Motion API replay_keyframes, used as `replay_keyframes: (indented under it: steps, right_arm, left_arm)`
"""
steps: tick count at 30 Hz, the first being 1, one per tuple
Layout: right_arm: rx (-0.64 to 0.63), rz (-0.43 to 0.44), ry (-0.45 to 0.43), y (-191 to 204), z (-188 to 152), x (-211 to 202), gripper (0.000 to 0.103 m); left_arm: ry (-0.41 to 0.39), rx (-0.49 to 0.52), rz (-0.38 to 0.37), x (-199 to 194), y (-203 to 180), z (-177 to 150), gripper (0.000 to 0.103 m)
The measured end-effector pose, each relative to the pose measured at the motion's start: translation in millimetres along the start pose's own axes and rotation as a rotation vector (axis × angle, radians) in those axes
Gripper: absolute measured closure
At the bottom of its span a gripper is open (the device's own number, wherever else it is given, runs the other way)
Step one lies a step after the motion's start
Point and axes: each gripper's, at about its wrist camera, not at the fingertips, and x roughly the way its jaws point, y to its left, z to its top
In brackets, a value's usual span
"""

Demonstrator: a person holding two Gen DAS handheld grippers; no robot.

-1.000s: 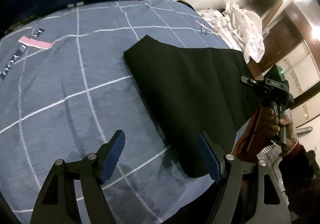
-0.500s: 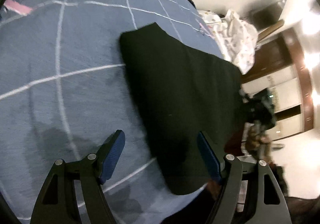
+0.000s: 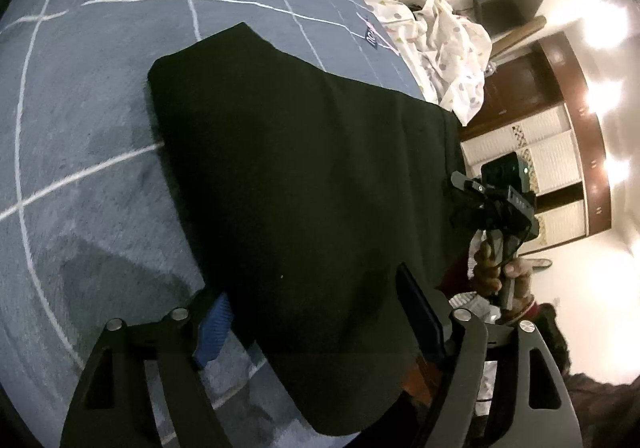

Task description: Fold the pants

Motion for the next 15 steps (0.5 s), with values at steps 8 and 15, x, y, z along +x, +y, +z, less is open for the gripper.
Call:
replay_keyframes:
  steps: [8,15]
  right_arm:
    - [0.137,0.113,-0.038,-6,-16,7,0.076]
    - [0.198,0.301,0.005,28,-39,47,0.077]
  left_arm:
    - [-0.079,-0.022,0.026,-18,7,-5,0.082]
    - [-0.181,-0.074,0.022,-81,29,-21,0.089]
